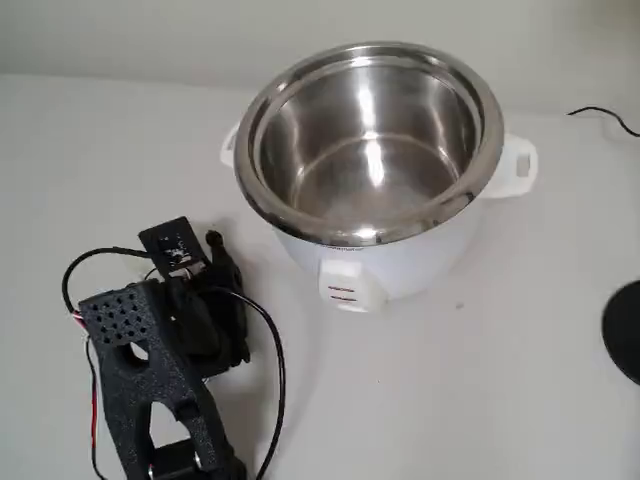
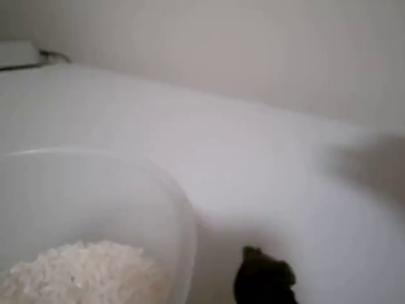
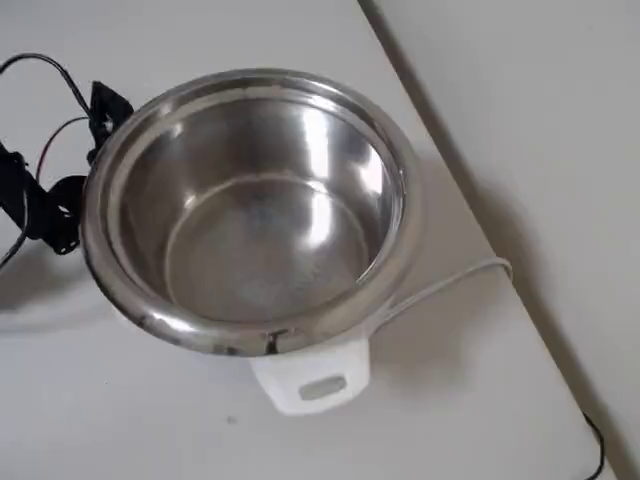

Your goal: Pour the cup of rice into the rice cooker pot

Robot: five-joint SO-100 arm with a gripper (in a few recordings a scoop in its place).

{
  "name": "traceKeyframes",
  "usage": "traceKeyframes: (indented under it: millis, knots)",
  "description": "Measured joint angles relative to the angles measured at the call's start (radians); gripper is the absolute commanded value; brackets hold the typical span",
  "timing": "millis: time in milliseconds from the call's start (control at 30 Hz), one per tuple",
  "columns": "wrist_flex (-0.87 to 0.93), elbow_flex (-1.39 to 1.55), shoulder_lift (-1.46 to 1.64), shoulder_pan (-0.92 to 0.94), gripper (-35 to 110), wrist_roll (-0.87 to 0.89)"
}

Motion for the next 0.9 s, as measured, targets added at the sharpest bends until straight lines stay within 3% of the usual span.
traceKeyframes:
  millis: [633, 900]
  knots:
    - [-0.017, -0.081, -0.074, -0.009, 26, 0.034]
    - [-0.037, -0.087, -0.083, -0.009, 23, 0.034]
